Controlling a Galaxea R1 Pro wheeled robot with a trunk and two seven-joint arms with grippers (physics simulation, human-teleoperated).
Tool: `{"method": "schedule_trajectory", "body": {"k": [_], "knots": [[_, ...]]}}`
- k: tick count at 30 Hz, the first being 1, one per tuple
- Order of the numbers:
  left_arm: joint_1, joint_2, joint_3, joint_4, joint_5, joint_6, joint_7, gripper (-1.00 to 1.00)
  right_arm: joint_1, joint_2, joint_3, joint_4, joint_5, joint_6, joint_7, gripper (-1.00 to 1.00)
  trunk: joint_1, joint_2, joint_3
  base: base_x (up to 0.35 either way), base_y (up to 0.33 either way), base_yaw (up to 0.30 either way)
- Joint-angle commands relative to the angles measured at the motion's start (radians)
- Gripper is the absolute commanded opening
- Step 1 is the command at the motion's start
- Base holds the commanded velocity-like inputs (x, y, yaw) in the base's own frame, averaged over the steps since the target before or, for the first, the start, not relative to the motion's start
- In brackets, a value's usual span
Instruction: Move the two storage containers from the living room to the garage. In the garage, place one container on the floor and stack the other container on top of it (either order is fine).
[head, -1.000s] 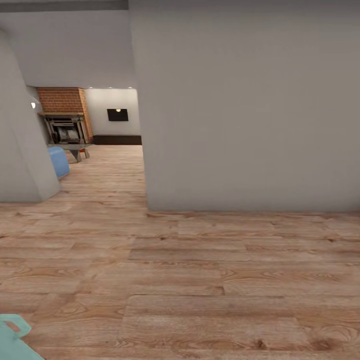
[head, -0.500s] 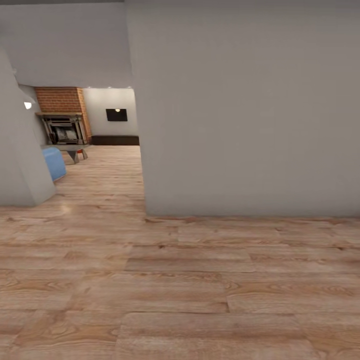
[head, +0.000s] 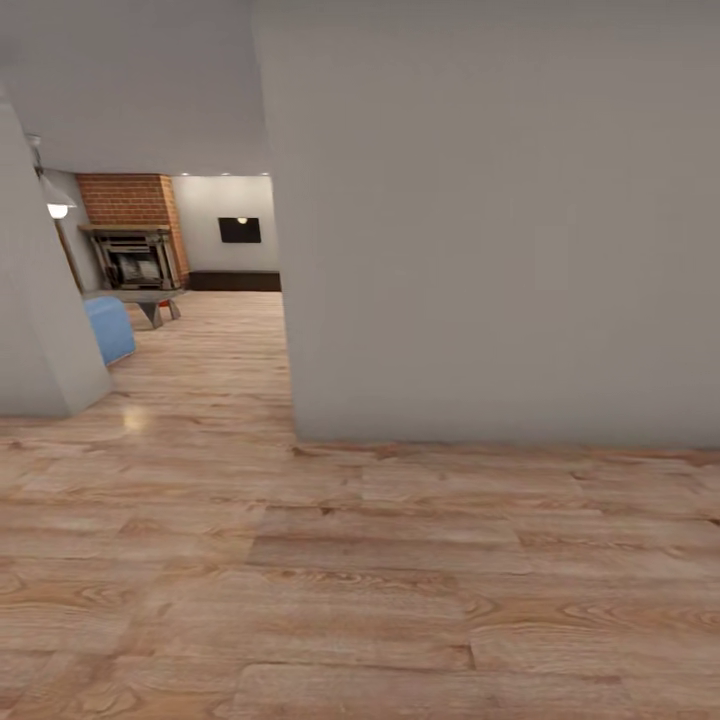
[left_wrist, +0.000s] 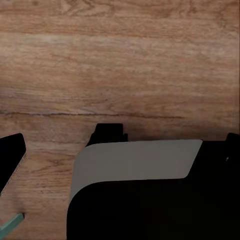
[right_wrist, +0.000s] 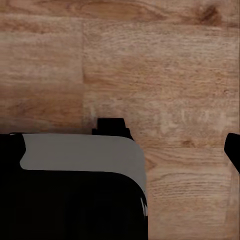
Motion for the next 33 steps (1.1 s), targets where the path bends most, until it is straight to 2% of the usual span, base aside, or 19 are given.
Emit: {"method": "schedule_trajectory", "body": {"k": [1,33], "knots": [[-0.001,0.0,-0.007,0.001,0.005,-0.004,0.003,1.0,0.0,0.0,0.008,-0.001,-0.007,-0.002,-0.004,1.0,0.001,0.0,-0.001,0.322,0.0,0.23],[-0.001,0.0,-0.007,0.001,0.006,-0.004,0.003,1.0,0.0,-0.001,0.008,-0.001,-0.006,-0.002,-0.004,1.0,0.001,0.0,-0.004,0.322,0.0,0.263]]}}
